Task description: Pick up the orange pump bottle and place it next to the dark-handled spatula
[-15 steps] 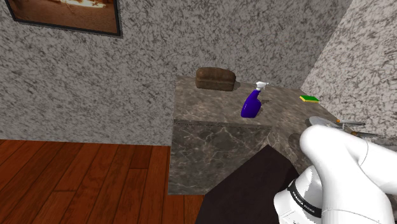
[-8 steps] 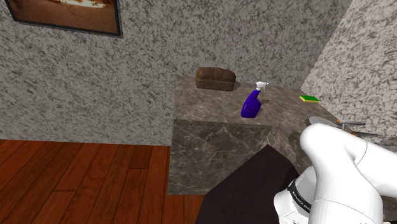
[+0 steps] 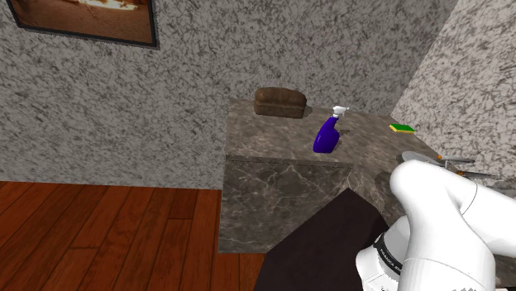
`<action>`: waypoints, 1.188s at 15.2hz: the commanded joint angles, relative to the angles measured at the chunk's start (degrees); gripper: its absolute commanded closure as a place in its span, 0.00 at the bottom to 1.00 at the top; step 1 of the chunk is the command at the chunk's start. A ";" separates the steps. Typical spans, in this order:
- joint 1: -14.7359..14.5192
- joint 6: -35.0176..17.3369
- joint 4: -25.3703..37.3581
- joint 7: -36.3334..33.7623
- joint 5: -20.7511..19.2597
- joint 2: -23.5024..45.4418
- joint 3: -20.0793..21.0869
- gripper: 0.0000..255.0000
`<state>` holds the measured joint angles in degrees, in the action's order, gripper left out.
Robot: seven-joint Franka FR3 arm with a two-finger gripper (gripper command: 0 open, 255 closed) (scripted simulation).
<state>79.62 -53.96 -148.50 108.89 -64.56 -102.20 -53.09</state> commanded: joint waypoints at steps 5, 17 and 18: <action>0.00 -0.01 0.00 0.00 0.00 0.00 0.00 0.00; -4.08 1.00 6.15 -1.48 6.08 5.64 5.78 0.00; -4.08 1.00 6.15 -1.48 6.08 5.64 5.78 0.00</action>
